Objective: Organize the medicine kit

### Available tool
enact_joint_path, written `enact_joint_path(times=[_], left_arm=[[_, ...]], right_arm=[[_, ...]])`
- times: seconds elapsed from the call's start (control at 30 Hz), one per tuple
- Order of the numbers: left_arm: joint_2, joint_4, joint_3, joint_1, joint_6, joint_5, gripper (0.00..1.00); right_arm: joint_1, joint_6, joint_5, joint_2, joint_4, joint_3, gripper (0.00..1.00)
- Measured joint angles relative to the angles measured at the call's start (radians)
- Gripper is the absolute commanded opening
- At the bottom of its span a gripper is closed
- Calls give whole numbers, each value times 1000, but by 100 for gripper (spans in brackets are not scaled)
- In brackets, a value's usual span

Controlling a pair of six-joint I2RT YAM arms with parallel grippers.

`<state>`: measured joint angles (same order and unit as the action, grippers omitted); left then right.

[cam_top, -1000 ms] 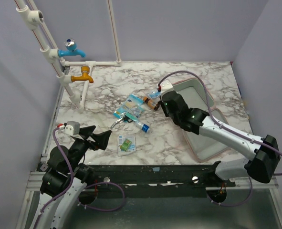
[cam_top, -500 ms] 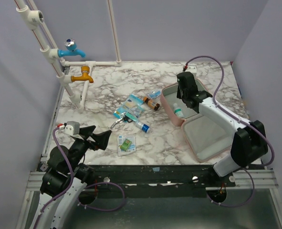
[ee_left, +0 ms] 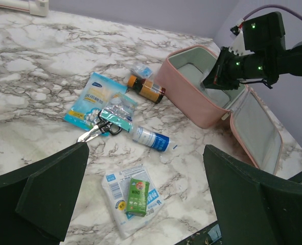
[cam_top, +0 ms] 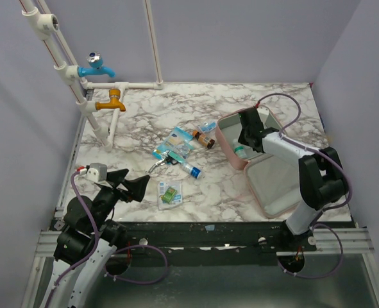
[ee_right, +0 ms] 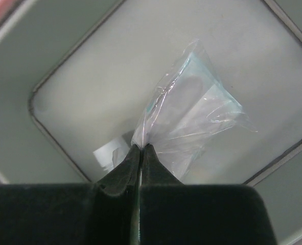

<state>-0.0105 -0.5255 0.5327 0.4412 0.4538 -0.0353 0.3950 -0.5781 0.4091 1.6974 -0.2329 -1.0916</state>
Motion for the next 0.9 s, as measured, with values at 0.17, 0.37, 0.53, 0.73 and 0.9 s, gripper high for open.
enact_joint_path(times=[0.17,0.37,0.53,0.73,0.9], left_arm=[[0,0,0,0,0,0,98],[0,0,0,0,0,0,98],[0,0,0,0,0,0,98],[0,0,0,0,0,0,98],[0,0,0,0,1,0,98]], right_arm=[[-32,-33,-8,14,8,48,1],[-48,-49,-11,14,11,96,34],[-48,-32,-14,-12,10,97,46],[-48,77,-24,-100,-33,40,54],[-47,196,-117,-212,-36,-2,60]])
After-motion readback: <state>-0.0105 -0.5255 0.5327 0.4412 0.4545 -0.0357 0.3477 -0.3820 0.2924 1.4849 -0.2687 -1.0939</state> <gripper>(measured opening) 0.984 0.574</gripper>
